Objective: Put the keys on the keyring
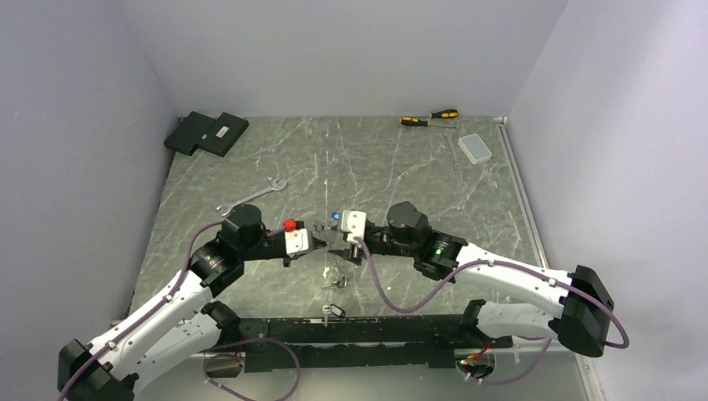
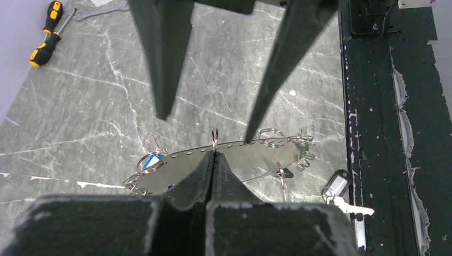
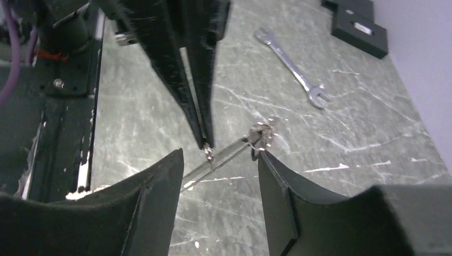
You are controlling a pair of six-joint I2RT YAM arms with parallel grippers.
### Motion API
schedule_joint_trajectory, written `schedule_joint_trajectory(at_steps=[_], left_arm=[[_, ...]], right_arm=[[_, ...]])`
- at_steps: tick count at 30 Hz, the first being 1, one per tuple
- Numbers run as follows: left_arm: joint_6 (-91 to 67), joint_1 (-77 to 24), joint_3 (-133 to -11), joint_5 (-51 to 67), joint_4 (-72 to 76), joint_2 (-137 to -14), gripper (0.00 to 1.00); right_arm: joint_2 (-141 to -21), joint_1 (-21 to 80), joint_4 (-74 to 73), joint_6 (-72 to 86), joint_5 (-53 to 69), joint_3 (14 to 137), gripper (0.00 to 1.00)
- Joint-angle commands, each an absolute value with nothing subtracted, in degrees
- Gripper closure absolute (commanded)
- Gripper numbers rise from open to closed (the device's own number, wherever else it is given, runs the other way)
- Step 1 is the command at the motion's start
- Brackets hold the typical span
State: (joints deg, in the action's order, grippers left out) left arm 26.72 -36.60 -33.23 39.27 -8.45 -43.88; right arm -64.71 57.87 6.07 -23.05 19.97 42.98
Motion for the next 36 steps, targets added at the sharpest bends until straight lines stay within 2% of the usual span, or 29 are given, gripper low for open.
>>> schedule_joint_trajectory(at_steps=[1, 11, 15, 23, 36], left_arm=[[25.1, -36.6, -34.3, 39.3, -3.5, -40.5, 1.00], [17.3, -35.8, -23.5, 40.8, 22.0, -32.0, 1.00], [12.6, -35.8, -19.1, 38.4, 33.2, -29.5, 1.00], [7.1, -35.7, -16.6, 38.4, 45.8, -31.6, 1.00], [6.9, -35.8, -17.0, 40.0, 47.1, -34.0, 1.00]], right_arm=[[-59.3, 55.0, 18.9, -15.6, 20.9, 39.9, 0.40], [-53.9, 51.3, 27.2, -12.1, 29.8, 35.0, 0.43], [-53.9, 50.9, 28.6, -10.7, 32.5, 35.3, 0.48], [-57.1, 50.7, 33.7, -7.0, 35.1, 34.8, 0.63], [-58.4, 49.3, 38.5, -5.1, 35.6, 34.9, 0.68]])
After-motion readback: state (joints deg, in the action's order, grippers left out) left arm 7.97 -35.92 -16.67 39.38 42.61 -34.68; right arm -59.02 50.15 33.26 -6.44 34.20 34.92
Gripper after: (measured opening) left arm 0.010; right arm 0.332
